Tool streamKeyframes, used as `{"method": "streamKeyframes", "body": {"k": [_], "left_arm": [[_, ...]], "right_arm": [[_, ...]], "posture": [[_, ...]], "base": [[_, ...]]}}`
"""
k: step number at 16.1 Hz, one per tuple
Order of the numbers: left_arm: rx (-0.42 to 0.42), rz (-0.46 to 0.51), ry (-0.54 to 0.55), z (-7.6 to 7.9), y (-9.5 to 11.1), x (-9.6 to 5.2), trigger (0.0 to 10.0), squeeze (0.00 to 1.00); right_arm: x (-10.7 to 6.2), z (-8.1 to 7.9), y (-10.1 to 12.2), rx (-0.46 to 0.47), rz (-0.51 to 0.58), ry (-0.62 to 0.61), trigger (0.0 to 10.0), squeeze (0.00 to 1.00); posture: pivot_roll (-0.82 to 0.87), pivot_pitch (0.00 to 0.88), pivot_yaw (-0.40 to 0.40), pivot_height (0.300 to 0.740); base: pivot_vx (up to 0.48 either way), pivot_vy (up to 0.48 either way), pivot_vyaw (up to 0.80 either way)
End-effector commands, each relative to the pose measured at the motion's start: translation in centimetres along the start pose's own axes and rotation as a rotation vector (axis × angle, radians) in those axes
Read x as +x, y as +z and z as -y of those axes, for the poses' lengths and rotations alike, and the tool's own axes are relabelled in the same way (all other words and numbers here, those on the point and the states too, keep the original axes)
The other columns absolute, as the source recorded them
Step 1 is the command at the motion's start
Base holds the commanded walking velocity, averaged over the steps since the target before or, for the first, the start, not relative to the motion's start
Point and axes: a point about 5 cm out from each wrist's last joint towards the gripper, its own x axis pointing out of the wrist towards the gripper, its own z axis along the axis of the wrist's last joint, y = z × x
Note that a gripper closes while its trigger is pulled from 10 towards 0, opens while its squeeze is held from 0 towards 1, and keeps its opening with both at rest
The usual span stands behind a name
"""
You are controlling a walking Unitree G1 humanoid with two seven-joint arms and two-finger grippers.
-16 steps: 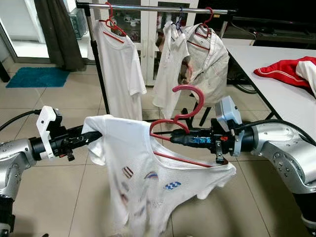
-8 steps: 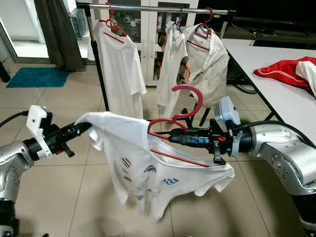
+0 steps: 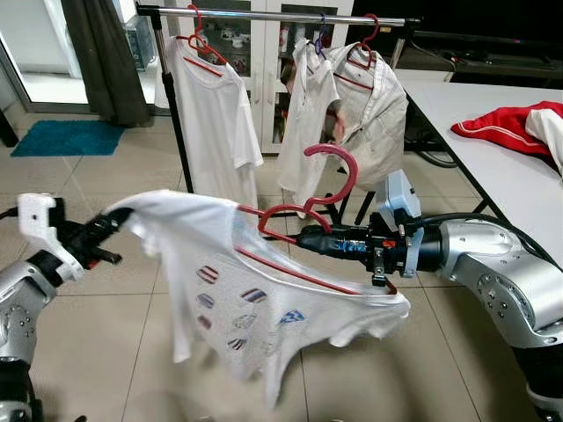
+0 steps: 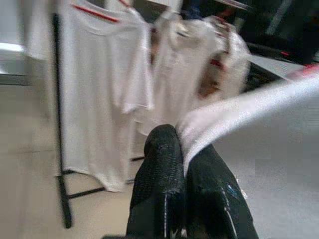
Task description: Hang hanger
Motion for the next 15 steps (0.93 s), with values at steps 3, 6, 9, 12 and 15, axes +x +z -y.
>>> {"method": "streamKeyframes", "body": {"k": [3,6,9,12,15], "left_arm": [[0.018,0.061,0.182,-1.9,1.1,0.0,0.0,0.00],[0.064,0.033,0.145,-1.0,0.6,0.5,6.9,0.00],[0.069,0.027,-0.002,1.3,0.0,0.8,10.0,1.00],[0.092,0.031,-0.033,2.3,0.3,0.7,10.0,1.00],[0.138,0.023,0.110,1.0,0.6,0.4,10.0,1.00]], "right_arm": [[-0.6,0.2,0.8,0.016,0.037,0.010,10.0,0.00],[-0.5,0.2,0.6,0.030,0.049,0.002,10.0,0.00],[-0.1,-0.1,-0.1,0.048,0.058,-0.033,10.0,0.00],[0.0,-0.3,-1.3,0.077,0.049,-0.102,10.0,0.00],[-0.2,0.5,-2.4,0.103,0.026,-0.263,10.0,0.00]], "posture": [[-0.12,0.000,-0.033,0.719],[-0.12,0.000,-0.033,0.719],[-0.12,0.000,-0.031,0.719],[-0.11,0.000,-0.039,0.719],[-0.12,0.000,-0.021,0.719]], "base": [[0.000,0.000,0.00],[0.000,0.000,0.00],[0.000,0.000,0.00],[0.000,0.000,0.00],[0.000,0.000,0.00]]}}
